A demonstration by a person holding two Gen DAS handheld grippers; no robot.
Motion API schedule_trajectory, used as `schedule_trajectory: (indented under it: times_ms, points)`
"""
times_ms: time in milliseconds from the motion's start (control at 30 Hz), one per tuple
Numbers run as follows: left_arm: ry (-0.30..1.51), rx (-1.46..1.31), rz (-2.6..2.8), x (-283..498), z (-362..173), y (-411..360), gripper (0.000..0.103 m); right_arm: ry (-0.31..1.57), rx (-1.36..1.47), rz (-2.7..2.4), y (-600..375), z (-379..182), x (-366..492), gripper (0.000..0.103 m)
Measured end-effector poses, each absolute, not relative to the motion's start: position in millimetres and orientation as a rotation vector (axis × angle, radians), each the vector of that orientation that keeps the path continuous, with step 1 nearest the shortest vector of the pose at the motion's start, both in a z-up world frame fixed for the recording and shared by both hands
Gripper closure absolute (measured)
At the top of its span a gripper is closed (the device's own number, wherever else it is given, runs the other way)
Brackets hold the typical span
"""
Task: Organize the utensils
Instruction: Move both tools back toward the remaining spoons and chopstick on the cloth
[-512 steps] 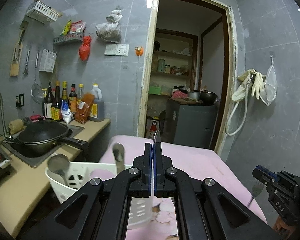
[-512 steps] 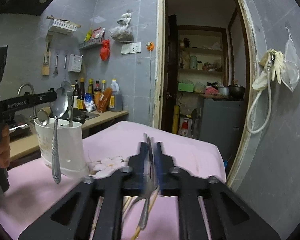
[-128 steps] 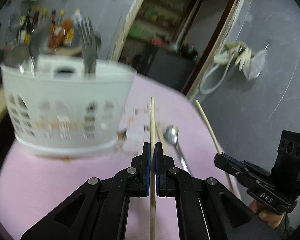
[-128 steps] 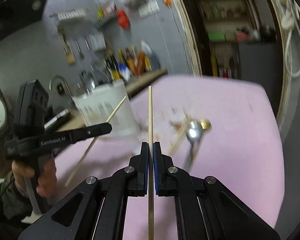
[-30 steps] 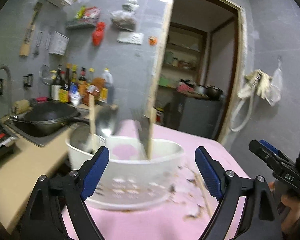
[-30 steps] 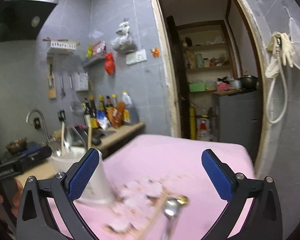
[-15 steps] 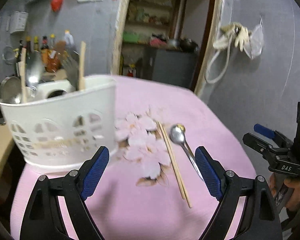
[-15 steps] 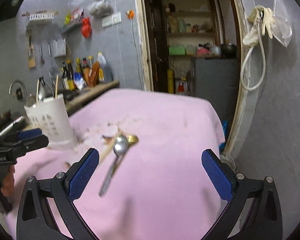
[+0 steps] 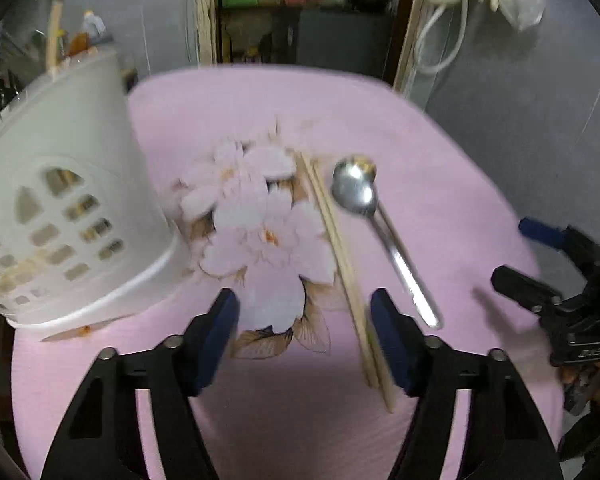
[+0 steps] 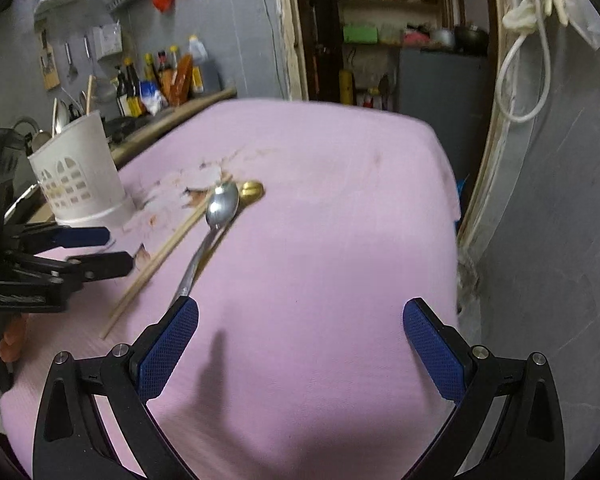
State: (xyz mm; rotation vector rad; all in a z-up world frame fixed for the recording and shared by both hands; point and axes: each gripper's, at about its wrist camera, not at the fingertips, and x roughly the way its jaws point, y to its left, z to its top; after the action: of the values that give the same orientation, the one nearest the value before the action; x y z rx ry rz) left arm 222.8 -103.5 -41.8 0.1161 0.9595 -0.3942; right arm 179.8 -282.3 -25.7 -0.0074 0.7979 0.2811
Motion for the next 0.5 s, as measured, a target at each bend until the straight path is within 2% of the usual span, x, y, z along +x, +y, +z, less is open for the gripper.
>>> schedule_trajectory:
  times_ms: [267, 333, 400, 500]
  points:
    - [0.959, 0.166, -0.364, 236, -46, -113, 0.049, 0.812, -0.036, 0.280, -282, -26, 188, 0.000]
    - [0.965, 0.161, -0.367, 240, -46, -113, 0.053, 0.817, -0.036, 0.279, -283, -26, 191, 0.000]
    - [0.976, 0.162, -0.351, 245, -47, -112, 0.067, 0.819, -0.034, 0.282, -284, -26, 192, 0.000]
    - [0.972, 0.178, -0.346, 252, -47, -113, 0.070, 0.820, -0.038, 0.280, -283, -27, 192, 0.000]
